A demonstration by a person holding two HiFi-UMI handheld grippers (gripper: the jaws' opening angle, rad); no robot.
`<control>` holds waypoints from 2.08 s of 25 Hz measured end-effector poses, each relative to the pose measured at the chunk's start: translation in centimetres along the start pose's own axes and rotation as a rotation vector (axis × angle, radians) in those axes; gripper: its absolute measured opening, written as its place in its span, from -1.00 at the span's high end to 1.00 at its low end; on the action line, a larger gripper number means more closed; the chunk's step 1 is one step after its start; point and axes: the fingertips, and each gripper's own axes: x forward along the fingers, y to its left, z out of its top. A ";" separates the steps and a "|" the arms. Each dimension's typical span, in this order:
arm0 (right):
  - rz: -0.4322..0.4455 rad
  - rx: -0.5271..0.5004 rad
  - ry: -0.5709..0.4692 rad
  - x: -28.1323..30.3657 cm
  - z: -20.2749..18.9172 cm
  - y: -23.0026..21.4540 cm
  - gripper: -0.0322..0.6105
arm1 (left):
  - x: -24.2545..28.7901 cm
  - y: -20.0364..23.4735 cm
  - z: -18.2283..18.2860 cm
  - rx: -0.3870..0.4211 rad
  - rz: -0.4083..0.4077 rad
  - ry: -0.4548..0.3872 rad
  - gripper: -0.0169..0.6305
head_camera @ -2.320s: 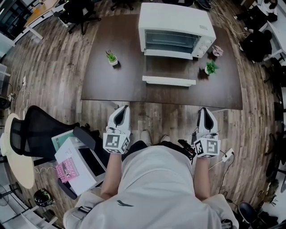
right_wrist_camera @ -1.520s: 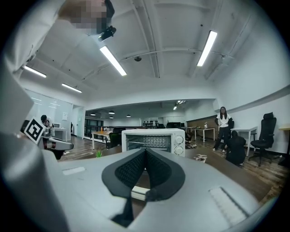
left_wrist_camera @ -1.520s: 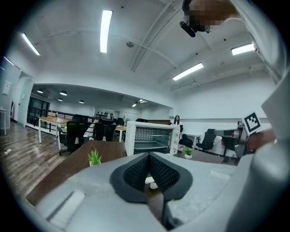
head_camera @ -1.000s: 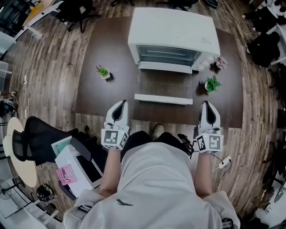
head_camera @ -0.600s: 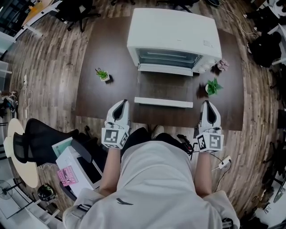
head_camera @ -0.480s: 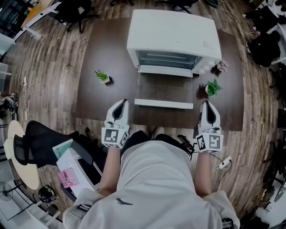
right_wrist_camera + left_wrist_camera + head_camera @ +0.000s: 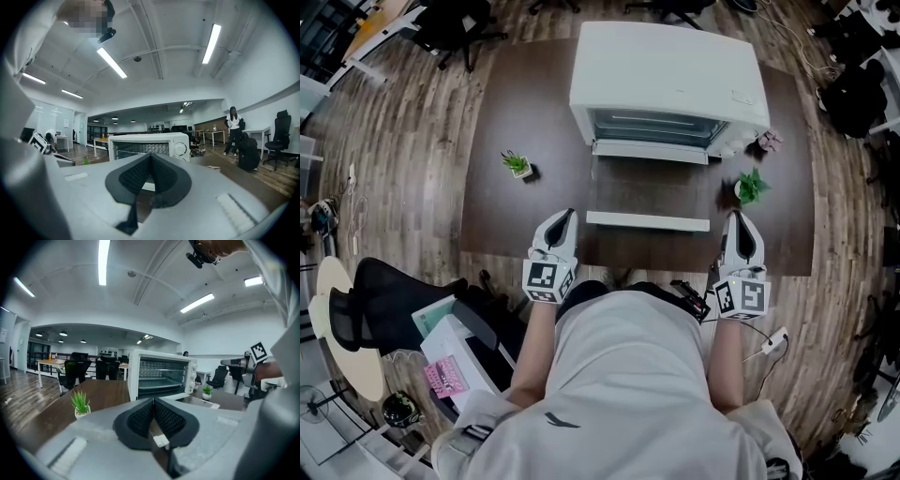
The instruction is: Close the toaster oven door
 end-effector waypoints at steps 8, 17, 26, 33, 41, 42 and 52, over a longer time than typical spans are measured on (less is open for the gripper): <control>-0.022 0.003 0.014 -0.5 -0.7 0.1 0.89 | 2.0 -0.4 -7.9 -0.091 -0.072 0.160 0.35; -0.046 0.012 0.025 -1.1 -1.4 0.1 0.89 | 4.6 -2.7 -13.9 -0.074 -0.171 0.340 0.14; -0.067 0.020 0.033 -1.9 -1.8 -0.2 0.89 | 6.5 -3.5 -13.8 -0.037 -0.178 0.366 0.26; -0.065 0.019 0.035 -1.9 -1.8 0.2 0.89 | 6.3 -3.4 -13.2 -0.087 -0.167 0.348 0.50; -0.053 0.014 0.039 -1.7 -1.9 0.5 0.89 | 5.9 -3.6 -9.5 -0.076 -0.175 0.262 0.56; -0.049 0.009 0.044 -1.7 -2.1 0.6 0.89 | 5.9 -3.7 -8.8 -0.071 -0.178 0.251 0.58; 0.029 -0.046 0.128 -0.2 -6.3 2.8 0.89 | 5.7 -3.7 -3.3 -0.026 -0.187 0.149 0.58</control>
